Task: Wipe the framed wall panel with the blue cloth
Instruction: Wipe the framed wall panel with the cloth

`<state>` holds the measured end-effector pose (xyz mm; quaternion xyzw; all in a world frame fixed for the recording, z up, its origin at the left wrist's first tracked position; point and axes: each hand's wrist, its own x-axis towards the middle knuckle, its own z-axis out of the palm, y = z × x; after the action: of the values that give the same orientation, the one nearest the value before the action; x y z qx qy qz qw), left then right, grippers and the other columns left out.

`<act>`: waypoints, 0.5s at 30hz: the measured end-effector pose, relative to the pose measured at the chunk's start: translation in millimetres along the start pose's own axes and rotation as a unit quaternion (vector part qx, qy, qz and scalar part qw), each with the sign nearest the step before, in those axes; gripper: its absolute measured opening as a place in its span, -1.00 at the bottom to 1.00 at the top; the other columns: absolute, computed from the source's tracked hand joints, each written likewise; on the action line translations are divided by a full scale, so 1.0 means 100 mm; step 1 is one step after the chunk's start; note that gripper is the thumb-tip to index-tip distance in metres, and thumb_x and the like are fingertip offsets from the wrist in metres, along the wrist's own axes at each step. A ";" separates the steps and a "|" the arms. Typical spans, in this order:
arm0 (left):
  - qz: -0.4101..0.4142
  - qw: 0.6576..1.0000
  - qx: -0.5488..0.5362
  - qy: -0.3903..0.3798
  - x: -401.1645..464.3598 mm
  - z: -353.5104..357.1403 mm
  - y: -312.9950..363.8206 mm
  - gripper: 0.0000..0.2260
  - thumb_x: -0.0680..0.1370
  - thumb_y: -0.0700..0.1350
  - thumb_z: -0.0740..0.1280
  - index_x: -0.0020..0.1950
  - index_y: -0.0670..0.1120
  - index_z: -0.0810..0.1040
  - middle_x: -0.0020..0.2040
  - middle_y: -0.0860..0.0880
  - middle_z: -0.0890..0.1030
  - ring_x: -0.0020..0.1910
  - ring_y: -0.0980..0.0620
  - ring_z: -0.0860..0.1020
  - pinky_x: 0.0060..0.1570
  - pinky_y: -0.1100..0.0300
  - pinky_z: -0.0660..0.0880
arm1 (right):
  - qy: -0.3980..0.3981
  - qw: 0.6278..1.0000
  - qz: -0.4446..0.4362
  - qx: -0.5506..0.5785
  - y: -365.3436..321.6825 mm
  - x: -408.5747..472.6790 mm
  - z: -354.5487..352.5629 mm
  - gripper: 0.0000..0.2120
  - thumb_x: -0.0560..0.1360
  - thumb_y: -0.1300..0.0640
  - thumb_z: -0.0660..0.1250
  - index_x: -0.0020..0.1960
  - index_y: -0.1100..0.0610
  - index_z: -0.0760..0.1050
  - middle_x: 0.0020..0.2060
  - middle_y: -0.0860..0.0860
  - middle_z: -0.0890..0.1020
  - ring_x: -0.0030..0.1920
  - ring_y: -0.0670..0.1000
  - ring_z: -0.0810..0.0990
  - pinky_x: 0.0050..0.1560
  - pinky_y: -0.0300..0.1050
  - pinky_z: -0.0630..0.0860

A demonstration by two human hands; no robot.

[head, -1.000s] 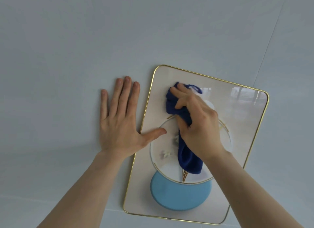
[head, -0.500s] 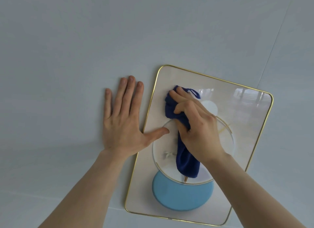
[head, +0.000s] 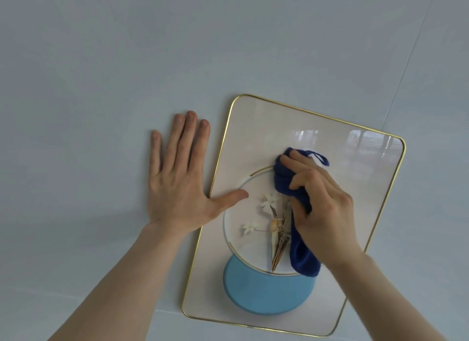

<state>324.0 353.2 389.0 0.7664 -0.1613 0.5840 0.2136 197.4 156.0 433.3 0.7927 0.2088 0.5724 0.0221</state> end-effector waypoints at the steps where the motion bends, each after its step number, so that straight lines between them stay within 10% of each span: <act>1: -0.001 1.000 0.000 0.002 0.00 0.00 0.00 0.12 0.41 0.63 0.07 0.70 -0.13 0.00 0.72 -0.12 0.01 0.71 -0.10 -0.03 0.67 -0.22 -0.08 | 0.020 1.000 0.021 0.005 -0.04 -0.05 0.05 -0.82 0.42 0.49 0.35 -0.09 0.26 0.50 0.31 -0.03 0.59 0.44 0.07 0.50 0.39 -0.19 0.44; 15: -0.014 0.998 -0.056 -0.021 0.00 -0.06 0.01 0.15 0.38 0.62 0.19 0.70 -0.12 0.01 0.72 -0.12 0.03 0.71 -0.08 -0.06 0.66 -0.23 -0.11 | -0.048 0.997 0.048 0.026 -0.20 -0.74 0.20 -0.68 0.31 0.58 0.42 -0.14 0.21 0.51 0.31 -0.02 0.65 0.45 -0.06 0.49 0.30 -0.07 0.57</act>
<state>318.6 355.7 391.0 0.7673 -0.1876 0.5549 0.2610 190.6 151.9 354.0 0.8287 0.1838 0.5285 -0.0156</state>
